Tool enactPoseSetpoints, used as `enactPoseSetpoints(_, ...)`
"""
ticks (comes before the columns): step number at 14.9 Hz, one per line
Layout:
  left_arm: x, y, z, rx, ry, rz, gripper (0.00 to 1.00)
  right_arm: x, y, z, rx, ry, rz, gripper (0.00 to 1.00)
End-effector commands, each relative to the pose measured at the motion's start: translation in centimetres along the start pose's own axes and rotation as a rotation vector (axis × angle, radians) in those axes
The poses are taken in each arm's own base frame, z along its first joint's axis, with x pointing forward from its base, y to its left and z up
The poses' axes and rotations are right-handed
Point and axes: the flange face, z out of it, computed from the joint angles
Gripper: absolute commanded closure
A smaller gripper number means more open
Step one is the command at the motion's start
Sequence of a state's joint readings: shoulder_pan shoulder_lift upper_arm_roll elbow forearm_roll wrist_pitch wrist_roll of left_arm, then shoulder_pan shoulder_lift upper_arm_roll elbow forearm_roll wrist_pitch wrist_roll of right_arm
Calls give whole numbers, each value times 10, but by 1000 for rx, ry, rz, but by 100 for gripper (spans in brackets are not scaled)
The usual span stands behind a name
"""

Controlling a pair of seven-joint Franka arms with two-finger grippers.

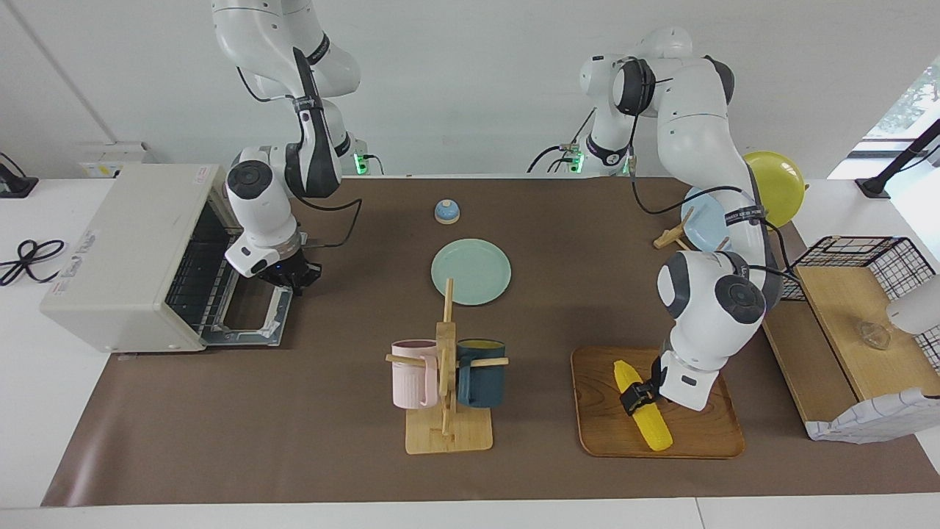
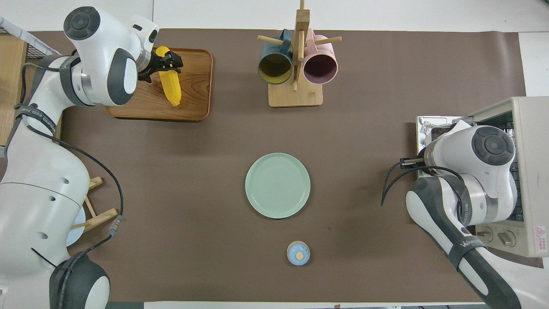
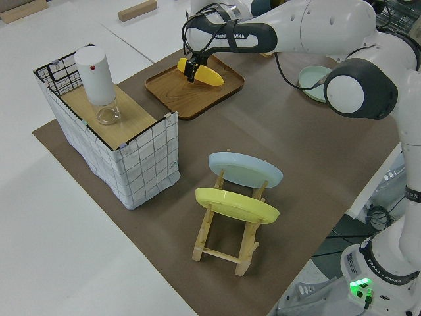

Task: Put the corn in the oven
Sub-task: 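Lift the corn with the left gripper while the right gripper opens the oven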

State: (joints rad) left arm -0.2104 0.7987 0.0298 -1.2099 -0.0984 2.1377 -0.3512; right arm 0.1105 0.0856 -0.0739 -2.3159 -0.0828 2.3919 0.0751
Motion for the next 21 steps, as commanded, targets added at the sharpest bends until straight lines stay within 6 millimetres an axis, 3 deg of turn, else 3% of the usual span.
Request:
enactPoseSetpoints(1, 1, 3, 2, 15, 22, 12, 2, -3, 19, 2, 23, -8, 64, 100)
enactPoseSetpoints(4, 3, 3, 3, 19, 28, 19, 9, -5, 18, 3, 26, -13, 65, 100)
enactPoseSetpoints(6, 2, 5, 4, 19, 28, 24, 24, -7, 14, 5, 30, -14, 71, 100)
enactPoseSetpoints(9, 3, 2, 3, 21, 22, 39, 44, -8, -10, 3, 63, -18, 103, 100)
enactPoseSetpoints(12, 0, 2, 0, 23, -11, 35, 100, 2, -32, -10, 118, -2, 120, 100)
enactPoseSetpoints(14, -4, 8, -13, -2, -31, 23, 100, 9, -44, -23, 121, -5, 118, 100)
enactPoseSetpoints(17, -18, 13, -71, -26, -101, -34, 100, 16, -46, -29, 122, -5, 115, 100)
enactPoseSetpoints(18, -26, 21, -94, -21, -113, -82, 100, 17, -46, -30, 122, -1, 115, 88)
enactPoseSetpoints(19, -39, 31, -116, -20, -122, -112, 100, 18, -46, -31, 122, 1, 115, 65)
enactPoseSetpoints(21, -77, 51, -154, -13, -153, -120, 100, 18, -46, -30, 121, 0, 108, 5)
